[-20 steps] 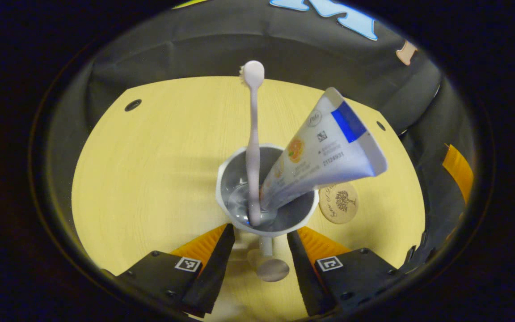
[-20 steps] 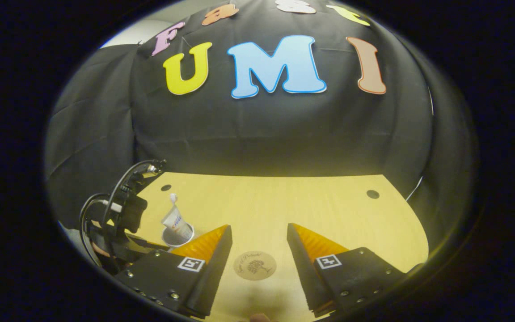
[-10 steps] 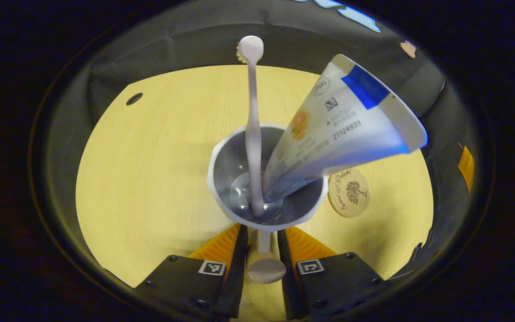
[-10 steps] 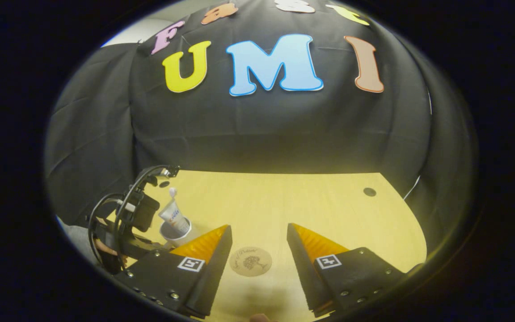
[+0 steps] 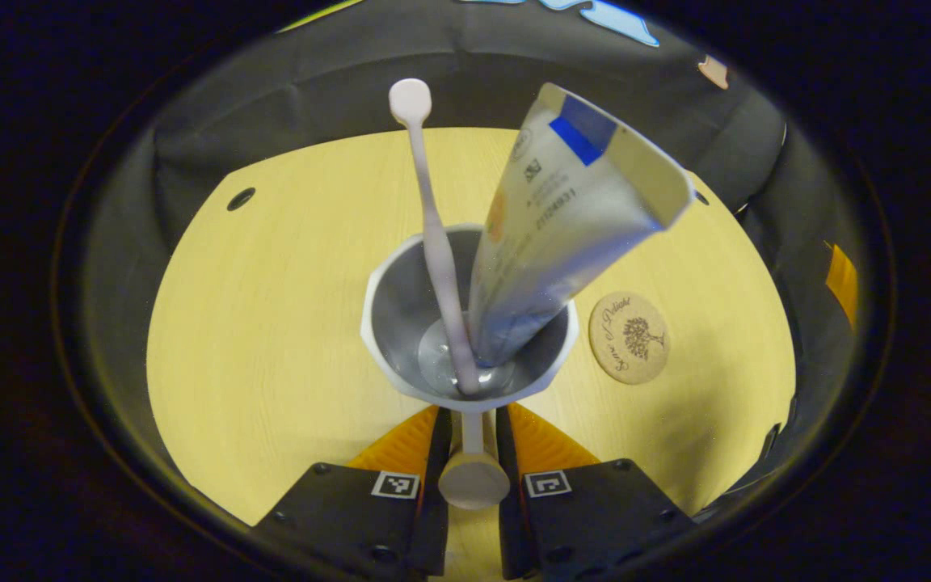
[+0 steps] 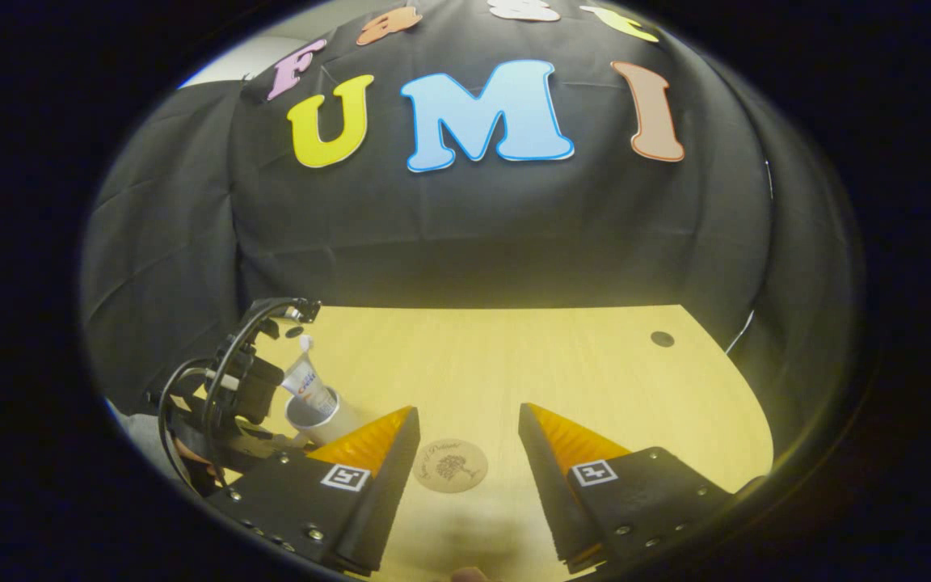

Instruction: Put the toothbrush and toothpaste on the desktop into the cup, then pick up the cup and place it on the coaster on the desktop.

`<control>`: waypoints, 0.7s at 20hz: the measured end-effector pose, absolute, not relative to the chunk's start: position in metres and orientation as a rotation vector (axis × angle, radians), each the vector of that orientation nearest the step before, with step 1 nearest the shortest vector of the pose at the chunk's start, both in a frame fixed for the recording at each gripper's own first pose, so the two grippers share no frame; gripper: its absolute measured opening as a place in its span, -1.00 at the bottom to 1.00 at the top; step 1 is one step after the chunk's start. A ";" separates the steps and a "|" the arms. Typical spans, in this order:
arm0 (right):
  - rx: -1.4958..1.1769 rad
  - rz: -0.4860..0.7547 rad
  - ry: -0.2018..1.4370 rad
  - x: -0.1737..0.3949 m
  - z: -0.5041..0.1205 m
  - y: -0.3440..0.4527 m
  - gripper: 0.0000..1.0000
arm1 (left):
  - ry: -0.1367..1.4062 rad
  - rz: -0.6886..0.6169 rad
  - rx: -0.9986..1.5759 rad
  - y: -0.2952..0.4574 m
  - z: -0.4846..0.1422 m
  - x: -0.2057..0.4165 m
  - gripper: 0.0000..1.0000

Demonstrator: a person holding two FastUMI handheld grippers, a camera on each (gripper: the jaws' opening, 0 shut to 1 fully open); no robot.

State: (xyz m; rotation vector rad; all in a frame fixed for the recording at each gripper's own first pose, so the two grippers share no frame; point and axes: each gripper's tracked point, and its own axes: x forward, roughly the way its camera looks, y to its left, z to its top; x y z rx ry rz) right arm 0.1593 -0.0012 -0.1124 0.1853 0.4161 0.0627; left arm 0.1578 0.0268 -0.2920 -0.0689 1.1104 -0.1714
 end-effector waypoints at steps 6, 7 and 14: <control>0.195 0.041 0.411 0.150 -0.111 -0.014 0.50 | 1.079 -0.237 -0.069 -0.008 -0.274 0.157 -0.34; 0.196 0.037 0.411 0.148 -0.112 -0.016 0.51 | 1.074 -0.250 -0.071 -0.017 -0.271 0.157 -0.34; 0.210 -0.011 0.409 0.130 -0.116 -0.046 0.50 | 1.065 -0.335 -0.045 -0.078 -0.263 0.161 -0.35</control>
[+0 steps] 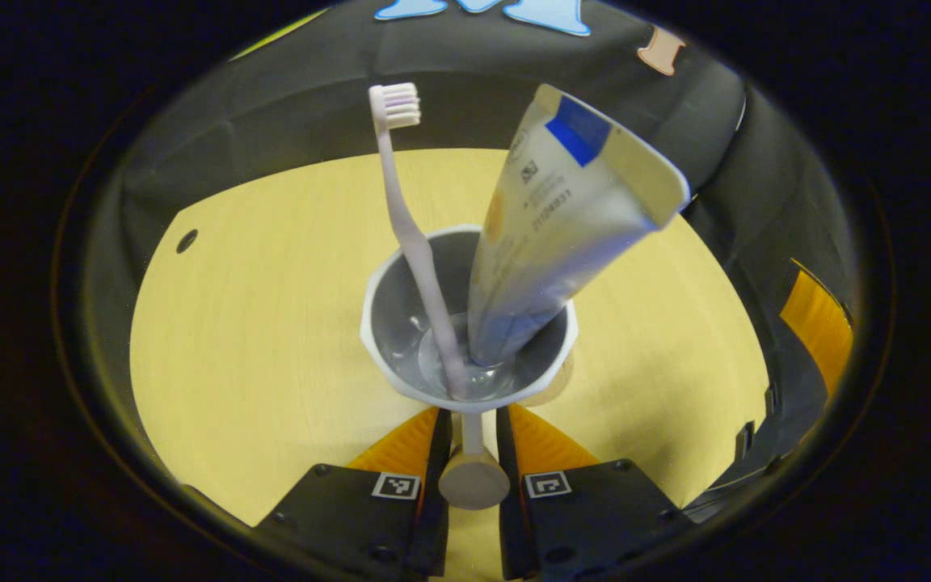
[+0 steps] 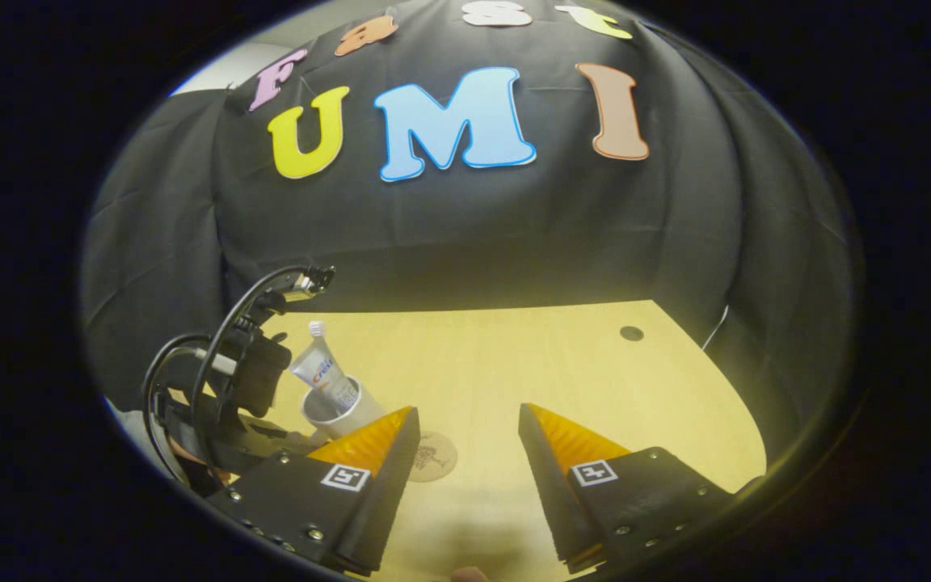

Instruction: Put the toothbrush and toothpaste on the desktop into the cup, then pick up the cup and place it on the coaster on the desktop.

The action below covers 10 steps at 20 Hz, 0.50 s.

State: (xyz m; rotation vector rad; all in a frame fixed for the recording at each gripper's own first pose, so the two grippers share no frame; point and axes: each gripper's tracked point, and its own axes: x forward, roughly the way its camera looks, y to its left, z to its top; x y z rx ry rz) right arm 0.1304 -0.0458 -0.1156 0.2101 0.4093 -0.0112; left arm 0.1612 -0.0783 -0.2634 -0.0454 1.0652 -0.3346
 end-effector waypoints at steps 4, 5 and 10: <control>0.222 -0.043 0.413 0.121 -0.121 -0.066 0.50 | 1.086 -0.361 -0.033 -0.102 -0.275 0.160 -0.34; 0.227 -0.047 0.417 0.119 -0.123 -0.069 0.50 | 1.089 -0.363 -0.026 -0.106 -0.276 0.161 -0.34; 0.255 -0.057 0.431 0.111 -0.132 -0.082 0.51 | 1.120 -0.360 -0.010 -0.125 -0.286 0.161 -0.35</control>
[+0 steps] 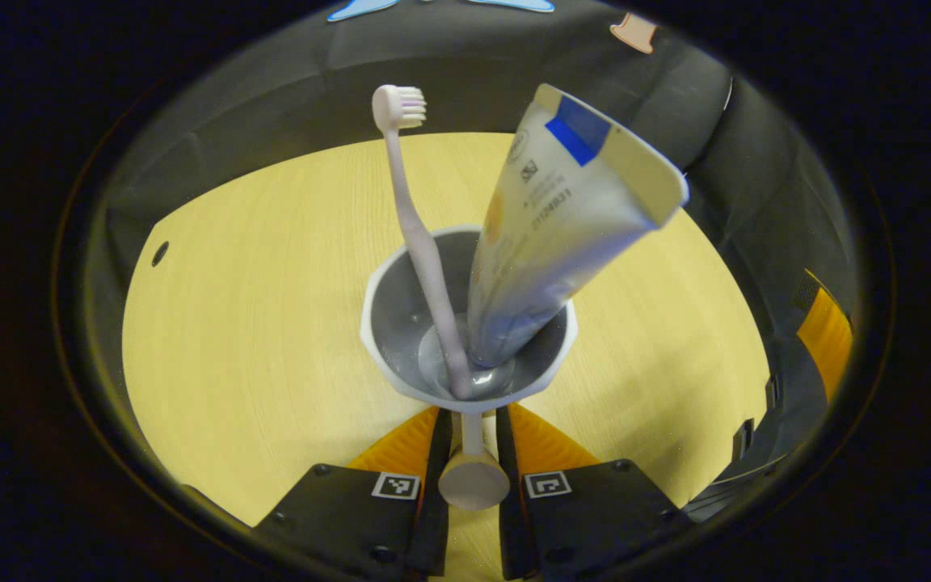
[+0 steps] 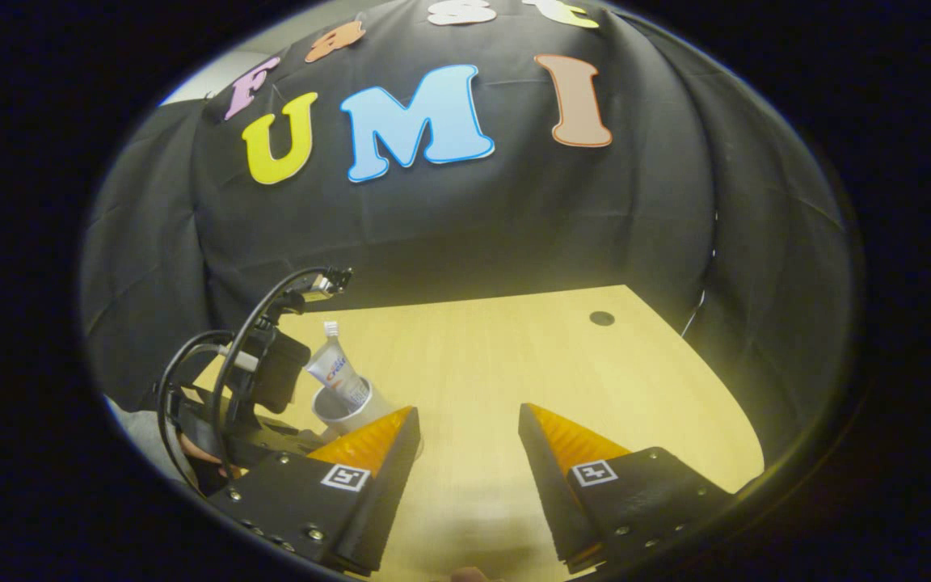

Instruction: Put the toothbrush and toothpaste on the desktop into the cup, then pick up the cup and place it on the coaster on the desktop.

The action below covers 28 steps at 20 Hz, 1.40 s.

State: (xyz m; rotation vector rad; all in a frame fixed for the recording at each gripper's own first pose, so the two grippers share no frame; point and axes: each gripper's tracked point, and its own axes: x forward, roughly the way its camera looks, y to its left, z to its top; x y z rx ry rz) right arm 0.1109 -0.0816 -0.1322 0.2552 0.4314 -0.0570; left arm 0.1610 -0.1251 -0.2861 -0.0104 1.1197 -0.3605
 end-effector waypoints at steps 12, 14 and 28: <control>0.244 -0.028 0.422 0.108 -0.133 -0.089 0.50 | 1.119 -0.313 0.040 -0.124 -0.290 0.154 -0.12; 0.236 -0.017 0.420 0.108 -0.129 -0.087 0.42 | 1.096 -0.309 0.015 -0.132 -0.286 0.154 -0.10; 0.133 0.064 0.262 0.086 -0.065 -0.064 0.46 | 0.588 -0.210 -0.182 -0.082 -0.129 0.094 0.61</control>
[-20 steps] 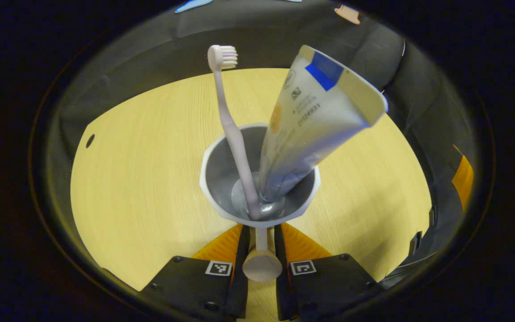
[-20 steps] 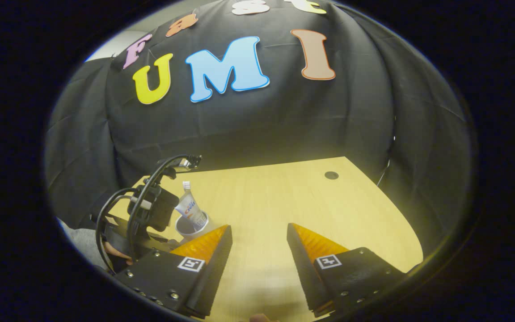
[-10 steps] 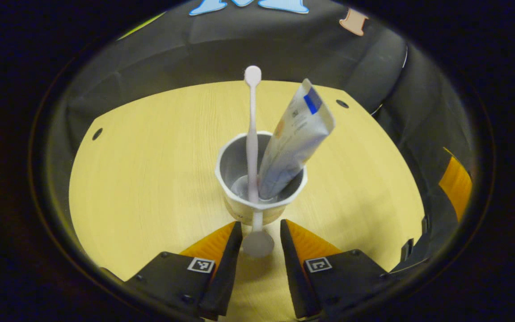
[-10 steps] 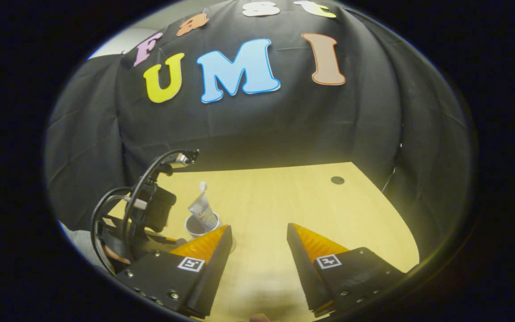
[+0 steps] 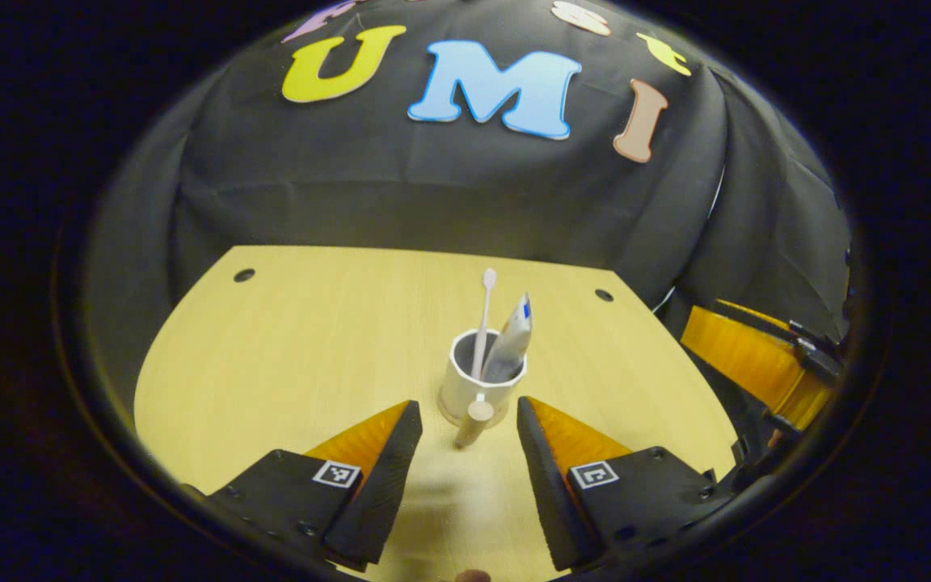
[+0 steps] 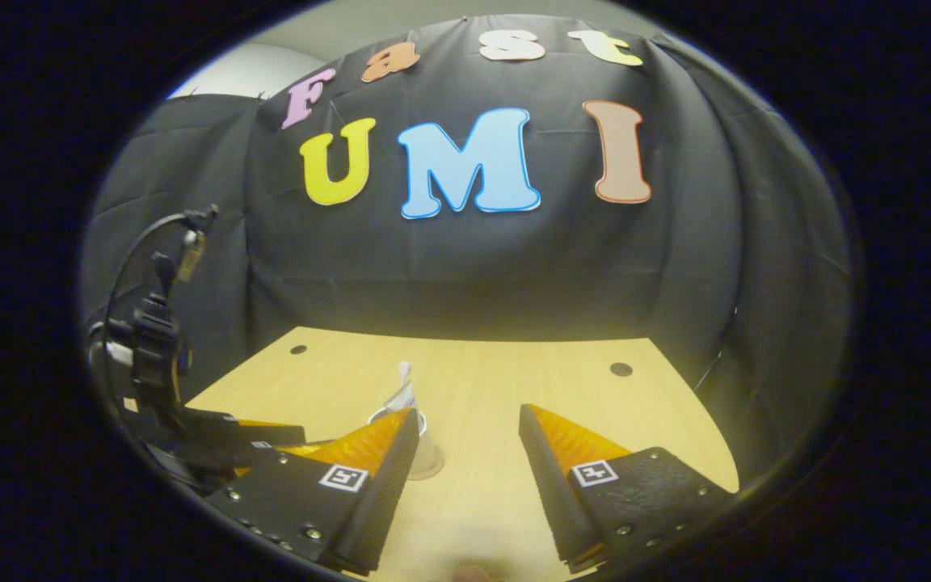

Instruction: Put the toothbrush and toothpaste on the desktop into the cup, then pick up the cup and place it on the coaster on the desktop.

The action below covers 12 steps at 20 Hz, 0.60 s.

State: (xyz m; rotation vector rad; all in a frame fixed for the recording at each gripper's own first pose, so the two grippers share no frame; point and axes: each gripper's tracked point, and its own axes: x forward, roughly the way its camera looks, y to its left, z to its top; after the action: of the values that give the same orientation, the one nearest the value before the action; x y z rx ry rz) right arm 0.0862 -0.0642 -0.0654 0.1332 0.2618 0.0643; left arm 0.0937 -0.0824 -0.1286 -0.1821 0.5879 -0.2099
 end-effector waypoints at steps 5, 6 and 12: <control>0.098 0.021 0.181 0.071 -0.040 -0.060 0.55 | 0.374 -0.193 -0.155 -0.069 -0.071 0.080 0.68; 0.095 0.012 0.175 0.069 -0.037 -0.059 0.58 | 0.340 -0.195 -0.157 -0.067 -0.060 0.078 0.76; 0.057 -0.013 0.162 0.059 -0.027 -0.043 0.58 | 0.241 -0.189 -0.136 -0.045 -0.031 0.079 1.00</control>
State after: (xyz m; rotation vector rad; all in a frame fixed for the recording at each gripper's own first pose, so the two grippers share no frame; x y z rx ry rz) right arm 0.0594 -0.0428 -0.0269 0.0572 0.1623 -0.0129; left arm 0.0790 -0.0453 -0.0307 -0.1364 0.2407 -0.1888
